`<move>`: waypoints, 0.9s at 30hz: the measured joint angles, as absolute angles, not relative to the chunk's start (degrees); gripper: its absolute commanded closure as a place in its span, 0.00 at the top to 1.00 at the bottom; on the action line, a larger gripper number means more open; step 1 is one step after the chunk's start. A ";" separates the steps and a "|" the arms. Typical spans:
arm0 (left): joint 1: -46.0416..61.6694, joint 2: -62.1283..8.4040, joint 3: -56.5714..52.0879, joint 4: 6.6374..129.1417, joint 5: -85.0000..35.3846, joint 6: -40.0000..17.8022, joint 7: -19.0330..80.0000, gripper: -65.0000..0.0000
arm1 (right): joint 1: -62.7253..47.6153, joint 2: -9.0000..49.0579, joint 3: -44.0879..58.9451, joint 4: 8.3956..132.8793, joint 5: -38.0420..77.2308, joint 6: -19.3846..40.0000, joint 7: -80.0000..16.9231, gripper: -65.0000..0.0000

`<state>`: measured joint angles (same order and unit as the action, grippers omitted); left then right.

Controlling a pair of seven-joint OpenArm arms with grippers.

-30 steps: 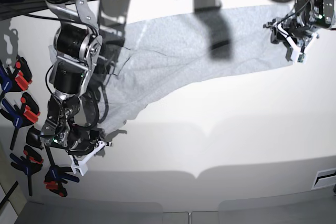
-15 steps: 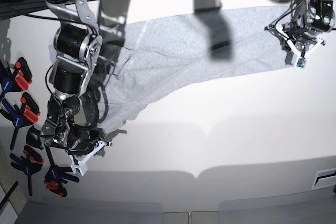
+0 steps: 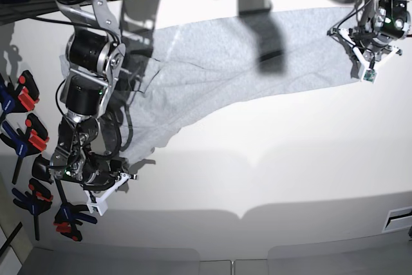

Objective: Fold the T-shirt properly
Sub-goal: 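Hold the shirt stretched between the right and left grippers, then pull the shirt edges apart with both grippers to flatten it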

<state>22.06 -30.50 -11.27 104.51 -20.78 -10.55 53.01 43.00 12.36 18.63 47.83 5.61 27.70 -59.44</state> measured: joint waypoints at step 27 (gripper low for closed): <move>22.04 -30.48 -11.25 98.59 -21.71 -6.00 48.60 0.00 | 43.03 12.38 18.63 47.83 5.98 27.88 -59.44 0.00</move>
